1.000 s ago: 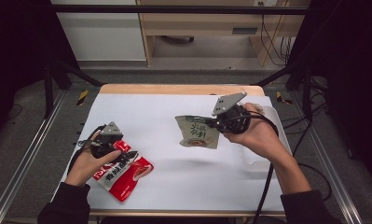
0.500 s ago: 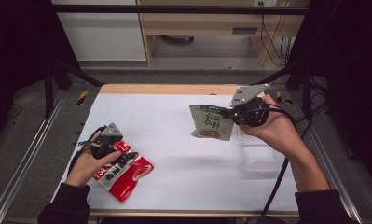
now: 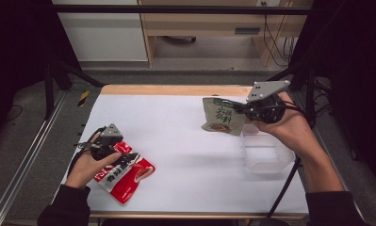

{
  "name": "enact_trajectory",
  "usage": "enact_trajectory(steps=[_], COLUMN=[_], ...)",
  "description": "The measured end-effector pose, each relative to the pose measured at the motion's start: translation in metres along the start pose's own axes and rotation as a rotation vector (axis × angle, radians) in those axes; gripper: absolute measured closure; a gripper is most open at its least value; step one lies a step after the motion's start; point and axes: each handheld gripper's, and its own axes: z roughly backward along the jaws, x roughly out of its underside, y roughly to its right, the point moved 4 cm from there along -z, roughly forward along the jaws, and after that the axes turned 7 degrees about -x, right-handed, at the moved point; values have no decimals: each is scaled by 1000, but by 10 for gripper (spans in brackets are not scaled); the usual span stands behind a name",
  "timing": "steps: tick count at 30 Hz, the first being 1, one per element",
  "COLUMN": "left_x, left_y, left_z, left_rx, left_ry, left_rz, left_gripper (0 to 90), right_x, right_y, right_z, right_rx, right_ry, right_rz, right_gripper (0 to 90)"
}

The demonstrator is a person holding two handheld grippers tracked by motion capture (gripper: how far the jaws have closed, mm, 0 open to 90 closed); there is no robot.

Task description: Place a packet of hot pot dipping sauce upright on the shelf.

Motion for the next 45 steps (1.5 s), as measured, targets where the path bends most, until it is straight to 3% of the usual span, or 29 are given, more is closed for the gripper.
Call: enact_trajectory(steps=[31, 45], left_x=[3, 9], left_y=[-6, -10], left_z=[4, 0], left_rx=[-3, -13], left_ry=[3, -17], left_rz=[14, 20], left_gripper=[86, 86], right_x=[28, 73], right_y=[32, 51], right_z=[33, 44], right_rx=[125, 153], right_ry=[-3, -5], right_rz=[-4, -71], right_gripper=[900, 900])
